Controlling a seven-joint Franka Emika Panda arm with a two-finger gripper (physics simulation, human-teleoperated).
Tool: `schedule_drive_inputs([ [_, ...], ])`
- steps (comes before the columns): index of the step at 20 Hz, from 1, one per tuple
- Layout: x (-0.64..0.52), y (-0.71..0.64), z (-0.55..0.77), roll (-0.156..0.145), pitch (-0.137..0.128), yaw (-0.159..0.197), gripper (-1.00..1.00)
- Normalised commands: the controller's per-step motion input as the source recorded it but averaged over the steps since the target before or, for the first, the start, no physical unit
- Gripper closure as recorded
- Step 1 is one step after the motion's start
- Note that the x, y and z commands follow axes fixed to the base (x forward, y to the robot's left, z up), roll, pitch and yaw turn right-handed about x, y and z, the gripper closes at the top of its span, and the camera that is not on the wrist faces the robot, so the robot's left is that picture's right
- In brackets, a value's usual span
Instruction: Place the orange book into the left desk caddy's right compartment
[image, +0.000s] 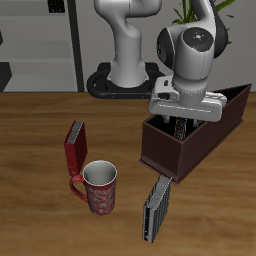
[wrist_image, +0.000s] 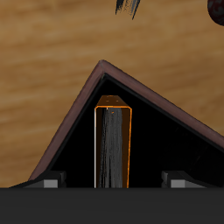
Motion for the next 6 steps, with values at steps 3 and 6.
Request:
schedule_drive_inputs([
  [3, -0.02, -0.06, 0.03, 0.005, 0.003, -0.009, -1.0],
  [6, -0.12, -0.15, 0.11, -0.01, -0.019, 0.008, -1.0],
])
